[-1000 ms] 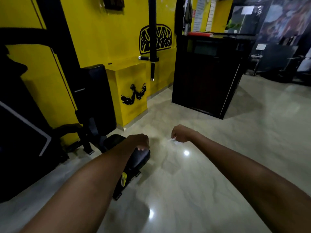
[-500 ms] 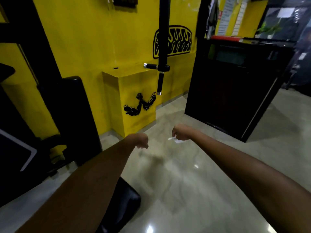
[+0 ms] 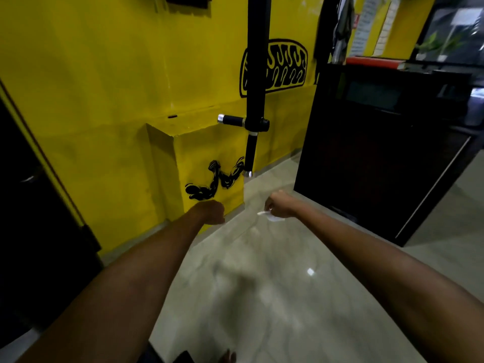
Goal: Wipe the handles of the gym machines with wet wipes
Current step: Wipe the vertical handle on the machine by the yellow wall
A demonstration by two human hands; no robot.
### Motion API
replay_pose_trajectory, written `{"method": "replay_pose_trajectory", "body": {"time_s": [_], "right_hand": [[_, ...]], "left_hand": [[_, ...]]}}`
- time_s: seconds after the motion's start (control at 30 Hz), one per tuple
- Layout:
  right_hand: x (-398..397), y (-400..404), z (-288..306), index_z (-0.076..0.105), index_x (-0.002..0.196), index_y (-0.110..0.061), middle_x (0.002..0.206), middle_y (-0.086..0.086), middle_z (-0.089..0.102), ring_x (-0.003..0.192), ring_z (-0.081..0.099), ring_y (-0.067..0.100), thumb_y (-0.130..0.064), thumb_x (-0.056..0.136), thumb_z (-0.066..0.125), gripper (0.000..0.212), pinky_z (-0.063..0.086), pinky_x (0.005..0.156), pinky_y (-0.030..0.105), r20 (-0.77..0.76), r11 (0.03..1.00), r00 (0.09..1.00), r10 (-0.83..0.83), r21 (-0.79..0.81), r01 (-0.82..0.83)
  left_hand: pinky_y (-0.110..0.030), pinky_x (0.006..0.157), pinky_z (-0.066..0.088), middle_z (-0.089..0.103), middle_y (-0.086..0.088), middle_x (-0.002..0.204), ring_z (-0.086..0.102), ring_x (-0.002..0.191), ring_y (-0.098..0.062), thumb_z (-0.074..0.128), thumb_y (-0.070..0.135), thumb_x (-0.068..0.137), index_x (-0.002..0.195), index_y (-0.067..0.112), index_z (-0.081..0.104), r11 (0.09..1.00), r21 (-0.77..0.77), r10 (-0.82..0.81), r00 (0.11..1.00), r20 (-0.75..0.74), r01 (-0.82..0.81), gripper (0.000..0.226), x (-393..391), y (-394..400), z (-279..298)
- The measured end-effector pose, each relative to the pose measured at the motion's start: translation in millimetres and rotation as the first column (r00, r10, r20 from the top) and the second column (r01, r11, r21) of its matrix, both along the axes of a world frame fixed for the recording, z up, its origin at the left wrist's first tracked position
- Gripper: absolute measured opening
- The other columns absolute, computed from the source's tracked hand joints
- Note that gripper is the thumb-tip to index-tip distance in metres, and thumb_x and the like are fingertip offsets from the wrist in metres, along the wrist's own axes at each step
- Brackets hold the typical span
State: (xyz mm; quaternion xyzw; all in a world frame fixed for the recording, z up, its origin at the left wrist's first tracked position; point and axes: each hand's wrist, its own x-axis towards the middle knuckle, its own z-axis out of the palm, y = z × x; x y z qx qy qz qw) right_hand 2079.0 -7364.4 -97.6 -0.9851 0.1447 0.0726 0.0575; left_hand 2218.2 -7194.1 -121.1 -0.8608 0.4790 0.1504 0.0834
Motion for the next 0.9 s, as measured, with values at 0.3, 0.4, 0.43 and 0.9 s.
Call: {"method": "replay_pose_trajectory", "body": {"time_s": [0.3,0.4,0.43,0.9], "right_hand": [[124.9,-66.2,18.2,0.066,0.112,-0.003,0.111,0.013,0.066,0.102,0.062,0.026,0.002,0.086,0.053,0.030,0.050,0.090,0.038,0.130,0.993,0.986,-0.103,0.074,0.094],[148.7,-80.5,22.7,0.066,0.112,-0.002,0.111,0.013,0.066,0.101,0.063,0.024,0.001,0.087,0.054,0.028,0.051,0.088,0.031,0.185,0.985,0.972,-0.143,0.121,0.122],[154.3,-85.6,23.8,0.066,0.112,-0.002,0.111,0.013,0.067,0.100,0.063,0.023,0.001,0.087,0.054,0.028,0.050,0.086,0.028,0.203,0.981,0.966,-0.162,0.137,0.136],[181.2,-97.3,0.2,0.069,0.109,-0.009,0.105,0.007,0.070,0.087,0.064,0.014,-0.016,0.091,0.057,0.023,0.051,0.077,0.027,0.442,0.911,0.844,-0.304,0.393,0.122]], "left_hand": [[-0.036,0.101,0.036,0.041,-0.012,0.140,0.042,0.126,-0.027,0.056,0.018,0.091,0.134,0.007,0.045,0.826,-0.547,-0.041,0.982,0.186,0.138,0.046,155.9,-104.5,47.1],[-0.043,0.114,0.017,0.026,-0.011,0.152,0.026,0.139,-0.026,0.057,0.022,0.090,0.142,0.008,0.035,0.736,-0.648,-0.011,0.962,0.273,0.193,0.058,196.3,-142.0,63.8],[-0.043,0.115,0.013,0.024,-0.012,0.153,0.023,0.141,-0.027,0.058,0.023,0.089,0.143,0.007,0.034,0.713,-0.674,0.000,0.960,0.278,0.195,0.061,204.8,-152.4,67.5],[-0.046,0.113,0.023,0.058,-0.013,0.118,0.049,0.117,-0.029,0.043,0.042,0.075,0.125,0.004,0.053,0.484,-0.821,0.046,0.927,0.372,0.305,0.063,249.0,-226.9,31.7]]}}
